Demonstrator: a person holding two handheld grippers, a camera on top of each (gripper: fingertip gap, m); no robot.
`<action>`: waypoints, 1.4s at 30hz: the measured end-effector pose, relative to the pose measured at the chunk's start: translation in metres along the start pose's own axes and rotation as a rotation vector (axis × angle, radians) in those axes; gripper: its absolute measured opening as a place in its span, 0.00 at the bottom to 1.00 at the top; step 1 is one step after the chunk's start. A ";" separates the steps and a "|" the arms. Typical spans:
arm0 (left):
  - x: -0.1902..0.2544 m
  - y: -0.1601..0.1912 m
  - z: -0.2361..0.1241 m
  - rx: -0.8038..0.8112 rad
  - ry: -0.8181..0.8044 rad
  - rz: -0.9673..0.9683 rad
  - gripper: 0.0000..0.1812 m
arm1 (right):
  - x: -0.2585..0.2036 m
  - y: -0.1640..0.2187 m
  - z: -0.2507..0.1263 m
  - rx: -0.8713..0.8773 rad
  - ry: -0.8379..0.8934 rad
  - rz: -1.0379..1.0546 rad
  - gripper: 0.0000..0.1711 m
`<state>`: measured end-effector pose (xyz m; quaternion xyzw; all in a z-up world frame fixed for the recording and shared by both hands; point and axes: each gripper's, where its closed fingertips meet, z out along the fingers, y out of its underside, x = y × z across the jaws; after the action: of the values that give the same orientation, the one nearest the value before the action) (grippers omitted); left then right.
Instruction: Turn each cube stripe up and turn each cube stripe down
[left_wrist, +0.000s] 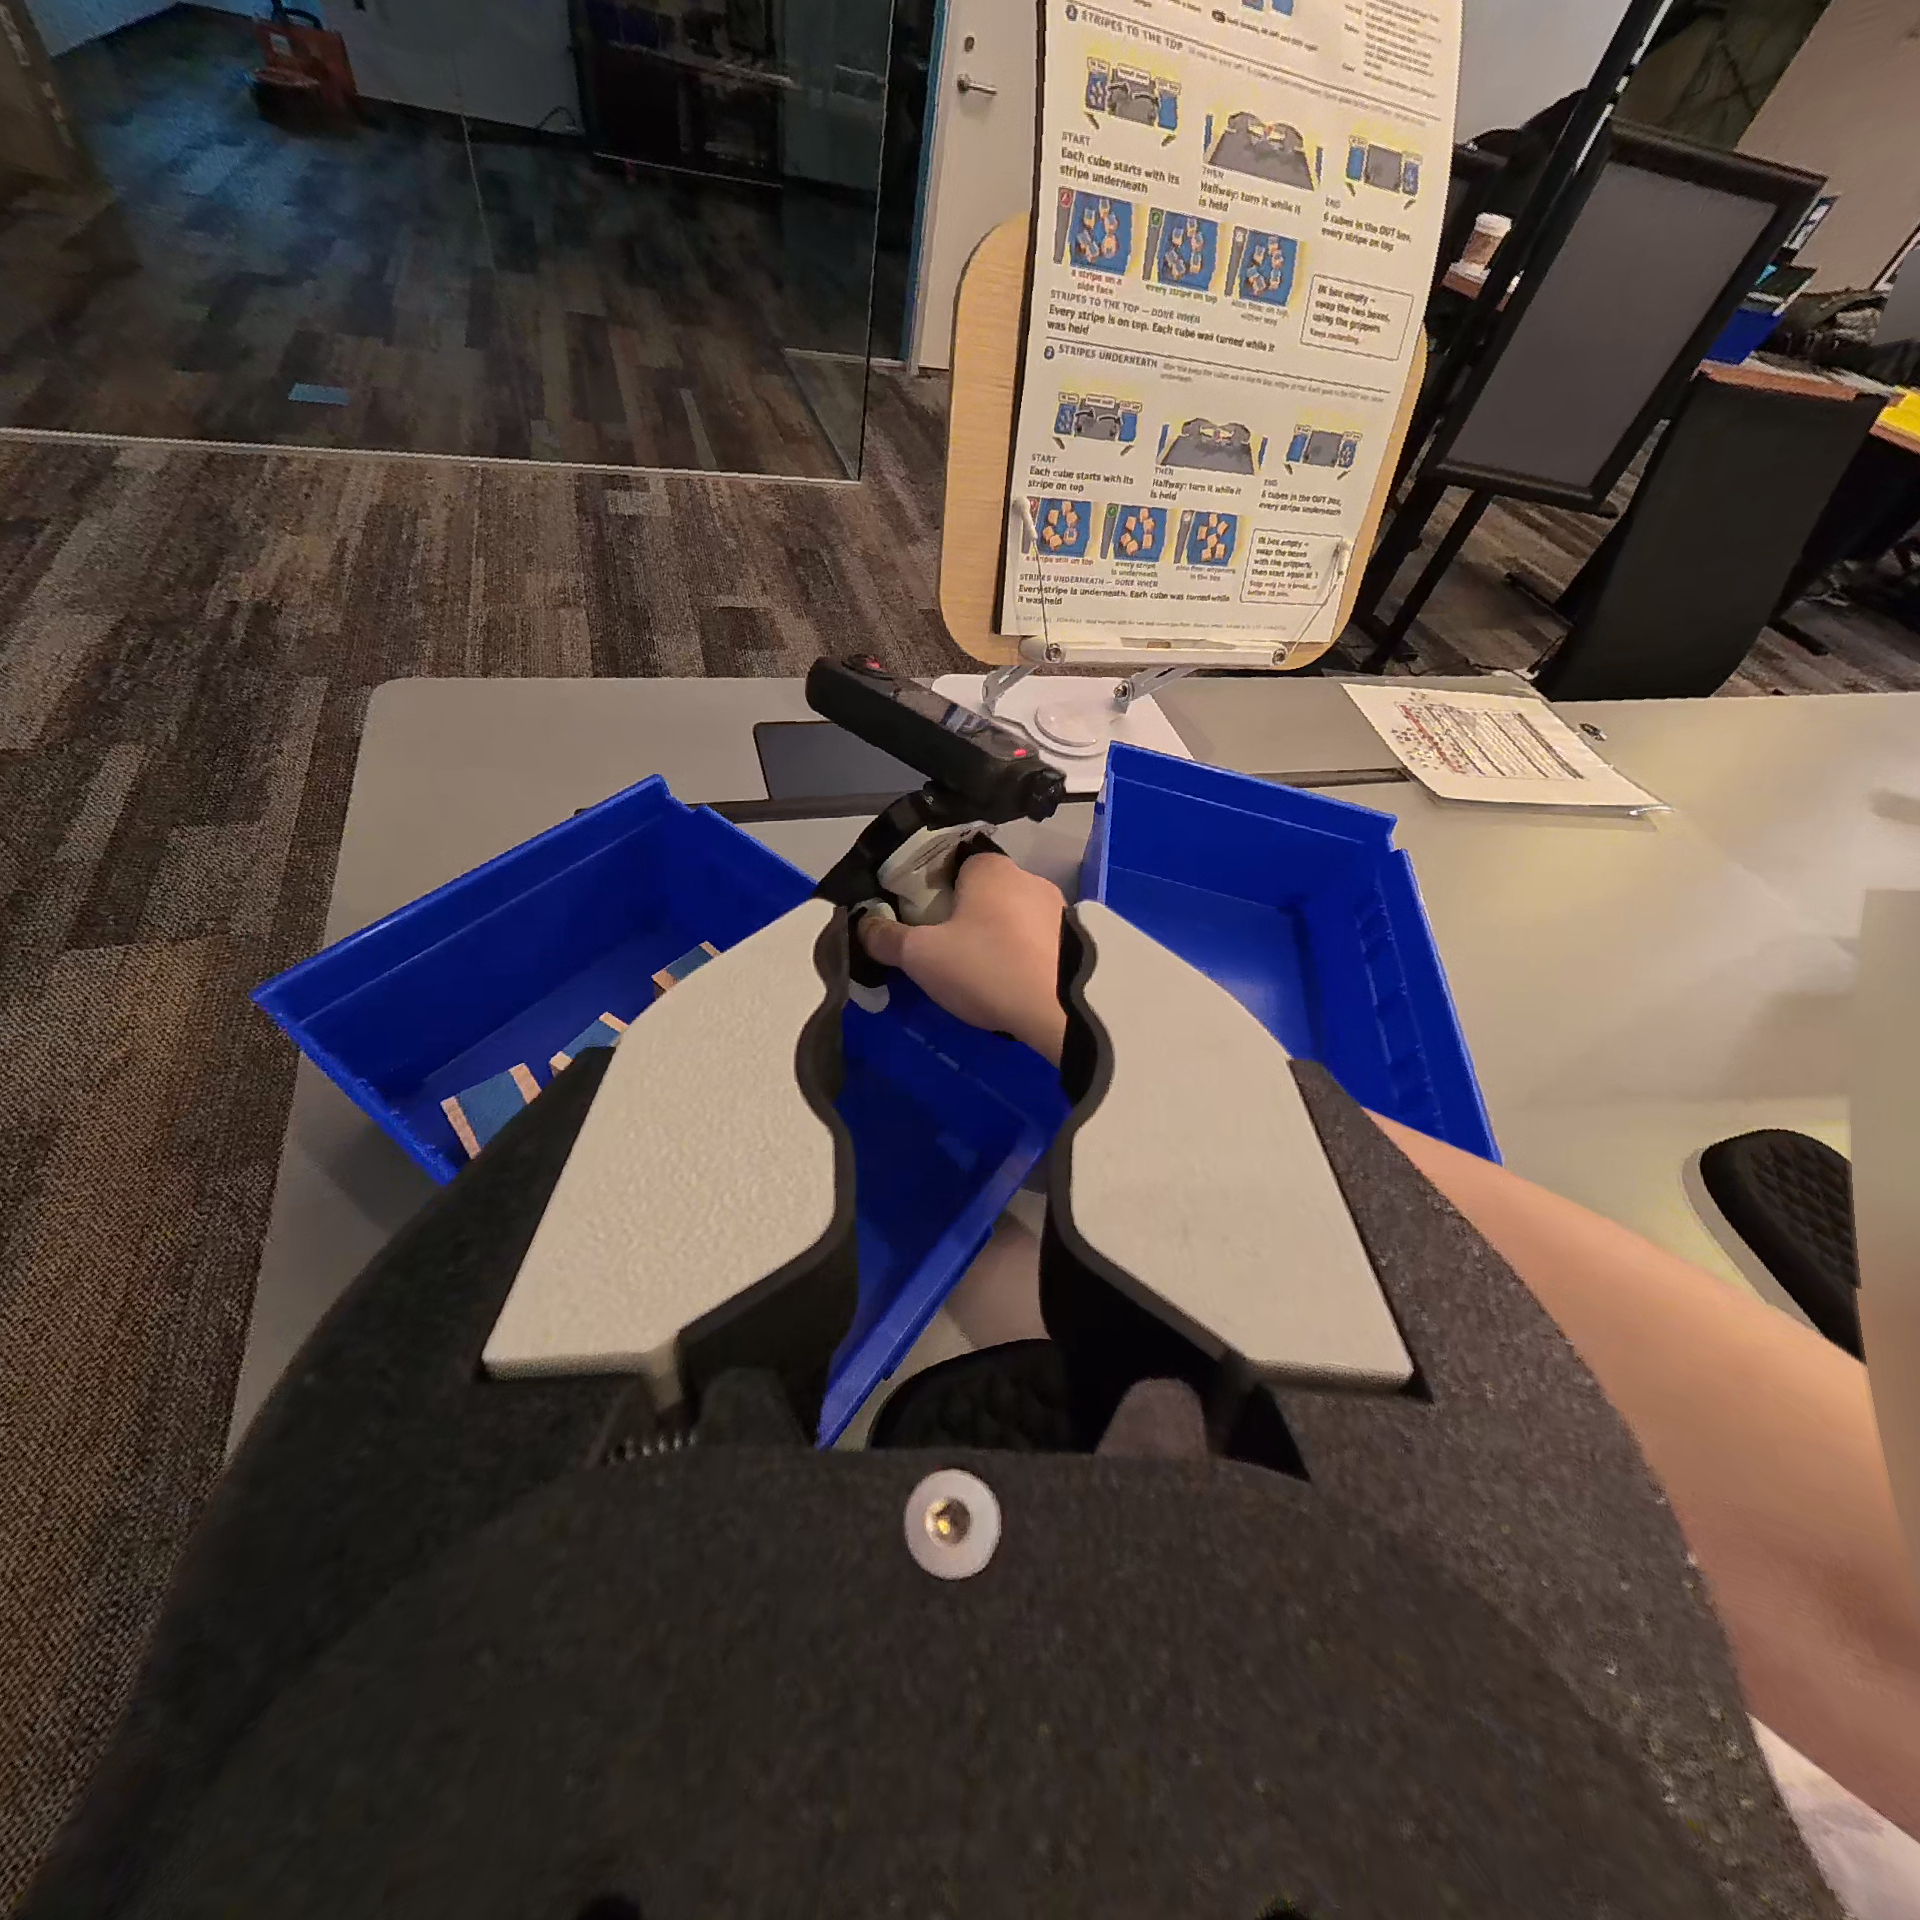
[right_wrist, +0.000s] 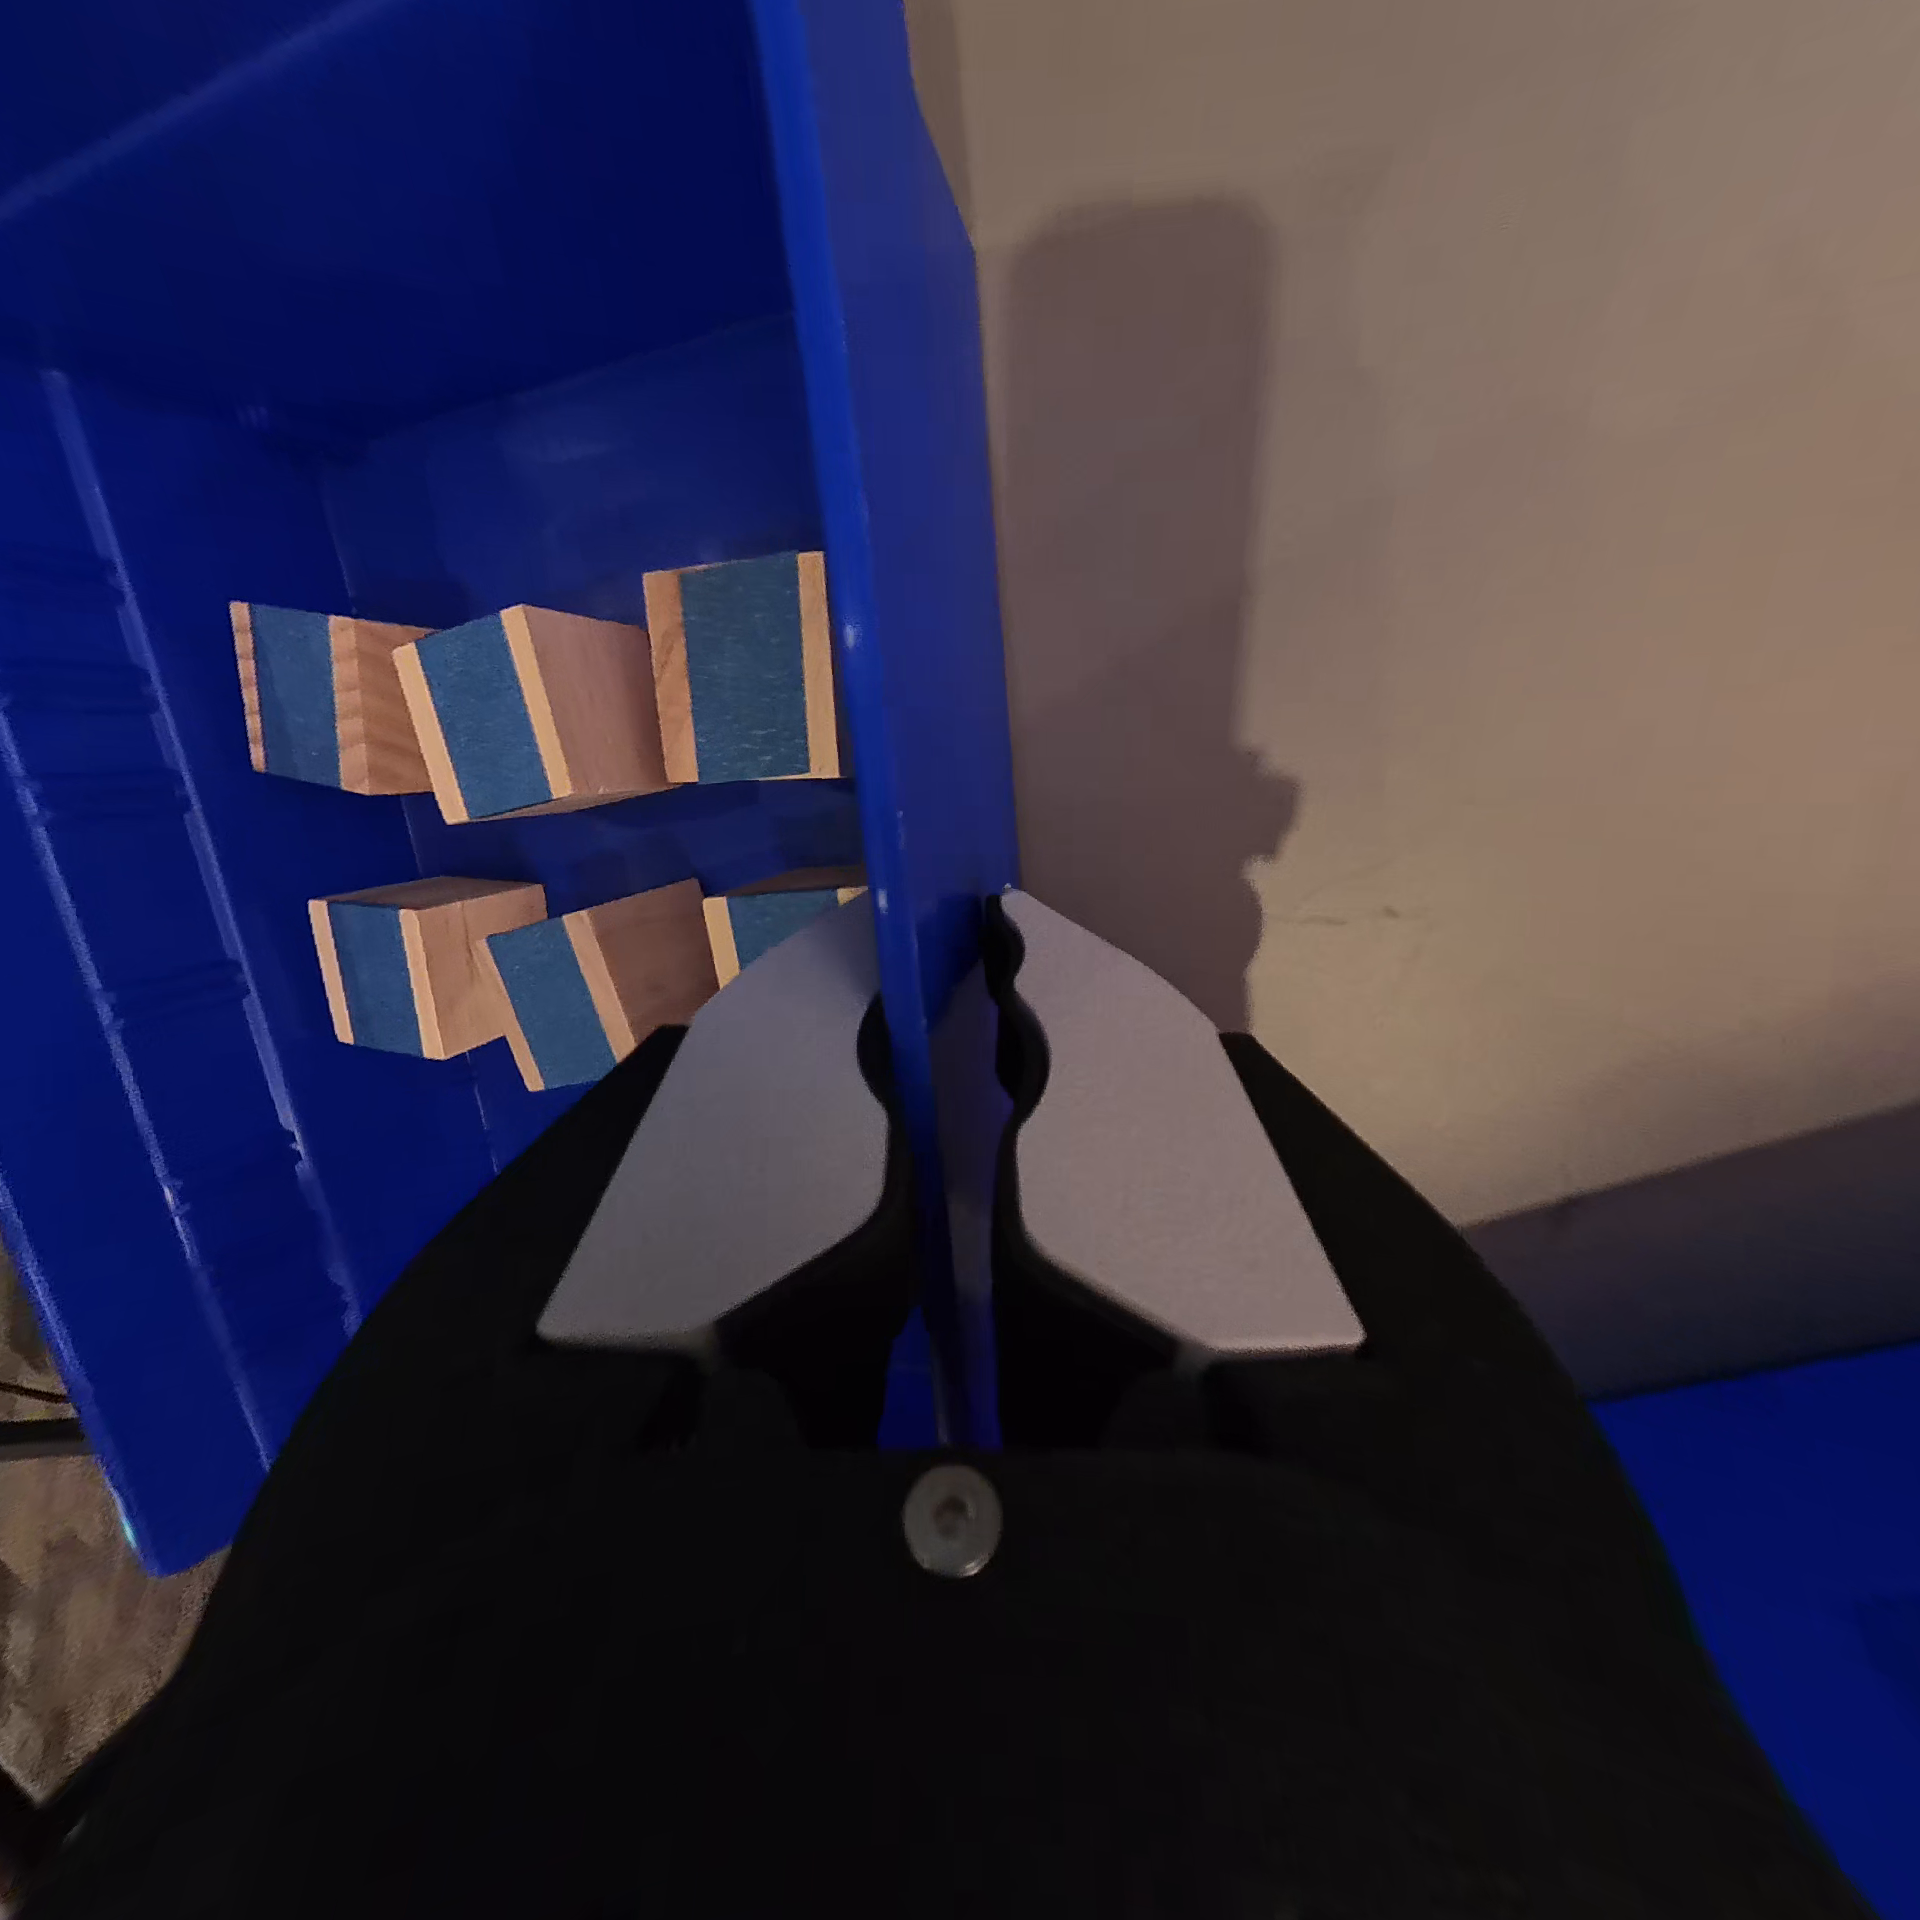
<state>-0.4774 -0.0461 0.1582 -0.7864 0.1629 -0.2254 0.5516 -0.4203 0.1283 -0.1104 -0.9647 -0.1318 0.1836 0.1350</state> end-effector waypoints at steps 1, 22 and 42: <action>0.000 0.001 0.001 -0.006 -0.004 0.000 0.22 | 0.000 -0.001 -0.001 0.004 -0.003 -0.014 0.06; 0.020 0.004 0.007 -0.041 -0.006 0.071 0.23 | -0.003 -0.033 -0.044 0.291 0.148 -0.153 0.07; 0.026 0.006 0.013 -0.064 -0.012 0.093 0.23 | 0.021 -0.041 -0.074 0.355 0.238 -0.180 0.06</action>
<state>-0.4482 -0.0511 0.1536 -0.7966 0.2031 -0.1895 0.5368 -0.3809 0.1569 -0.0379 -0.9251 -0.1658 0.0760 0.3331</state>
